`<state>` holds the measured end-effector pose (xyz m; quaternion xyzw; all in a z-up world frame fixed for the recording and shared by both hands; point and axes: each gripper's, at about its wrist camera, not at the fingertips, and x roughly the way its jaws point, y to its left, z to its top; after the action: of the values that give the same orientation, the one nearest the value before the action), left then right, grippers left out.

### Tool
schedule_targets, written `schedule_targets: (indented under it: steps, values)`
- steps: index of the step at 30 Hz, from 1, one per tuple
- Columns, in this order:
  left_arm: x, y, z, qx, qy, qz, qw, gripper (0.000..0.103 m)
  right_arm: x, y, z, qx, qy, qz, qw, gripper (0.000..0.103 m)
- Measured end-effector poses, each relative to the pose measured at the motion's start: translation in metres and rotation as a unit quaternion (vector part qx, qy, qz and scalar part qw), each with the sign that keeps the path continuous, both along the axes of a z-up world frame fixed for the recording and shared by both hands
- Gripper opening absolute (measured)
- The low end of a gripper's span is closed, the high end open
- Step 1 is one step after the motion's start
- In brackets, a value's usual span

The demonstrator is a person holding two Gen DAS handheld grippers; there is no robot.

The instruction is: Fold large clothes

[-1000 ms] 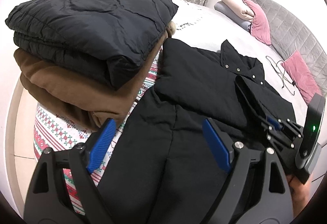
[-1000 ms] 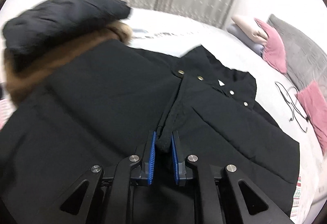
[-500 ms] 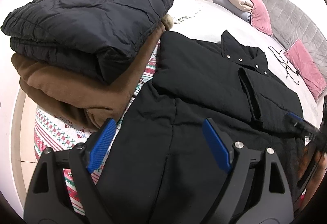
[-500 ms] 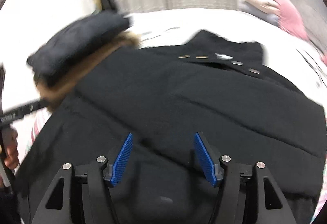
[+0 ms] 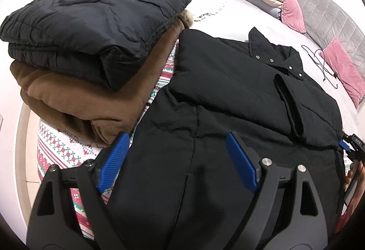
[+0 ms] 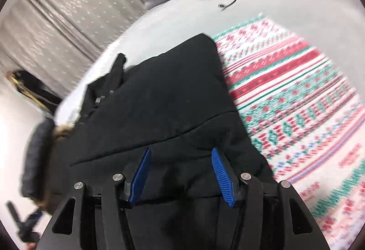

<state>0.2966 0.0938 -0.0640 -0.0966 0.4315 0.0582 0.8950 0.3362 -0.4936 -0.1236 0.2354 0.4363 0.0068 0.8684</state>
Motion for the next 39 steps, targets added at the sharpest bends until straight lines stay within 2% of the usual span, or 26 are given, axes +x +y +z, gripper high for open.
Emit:
schedule_targets:
  steps: [3,6,7,9,10,12,14,15,17,19,21,24,30,34,39]
  values:
    - [-0.004,0.000,0.003,-0.002,-0.002,-0.003,1.0000,0.087,-0.020,0.008,0.011,-0.014,-0.007,-0.032,0.999,0.058]
    - [-0.011,-0.003,0.007,-0.005,-0.004,-0.013,0.9999,0.087,-0.050,0.024,0.014,0.009,-0.009,0.010,1.000,0.059]
    - [-0.015,-0.004,0.009,-0.005,-0.004,-0.019,0.9998,0.087,-0.055,0.031,0.011,0.002,0.005,0.024,1.000,0.062]
    - [-0.023,-0.004,0.013,-0.008,-0.002,-0.027,0.9996,0.087,-0.073,0.038,-0.003,-0.037,0.060,0.041,0.997,0.063]
    - [-0.030,-0.003,0.015,-0.011,0.000,-0.031,0.9995,0.087,-0.079,0.037,-0.013,-0.039,0.085,0.044,0.995,0.063]
    - [-0.045,0.002,0.018,-0.014,0.002,-0.039,0.9992,0.087,-0.100,0.026,-0.009,-0.013,0.069,0.037,0.997,0.063]
    - [-0.061,0.009,0.021,0.003,0.000,-0.042,0.9991,0.087,-0.119,0.018,-0.004,0.011,0.071,0.033,0.997,0.063]
    - [-0.069,0.012,0.023,0.016,-0.002,-0.043,0.9990,0.087,-0.131,0.014,0.001,0.008,0.069,0.035,0.997,0.063]
    - [-0.085,0.020,0.024,0.030,-0.001,-0.038,0.9988,0.087,-0.151,0.010,0.004,-0.029,0.085,0.034,0.995,0.067]
    - [-0.101,0.032,0.021,0.014,0.009,-0.034,0.9993,0.087,-0.169,0.005,0.002,-0.033,0.095,0.044,0.994,0.067]
    - [-0.116,0.042,0.016,-0.002,0.024,-0.032,0.9992,0.087,-0.193,-0.004,-0.001,-0.012,0.093,0.054,0.994,0.067]
    - [-0.148,0.054,0.009,0.004,0.041,-0.019,0.9990,0.087,-0.225,-0.014,0.000,0.005,0.079,0.064,0.995,0.067]
    - [-0.205,0.058,-0.006,0.004,0.054,-0.038,0.9978,0.087,-0.276,-0.019,0.001,-0.007,0.054,0.060,0.997,0.067]
    - [-0.230,0.070,-0.016,-0.026,0.061,-0.031,0.9973,0.087,-0.305,-0.028,-0.005,-0.019,0.044,0.061,0.997,0.067]
    - [-0.252,0.091,-0.022,-0.070,0.058,-0.017,0.9957,0.087,-0.350,-0.050,-0.012,0.003,0.035,0.040,0.999,0.067]
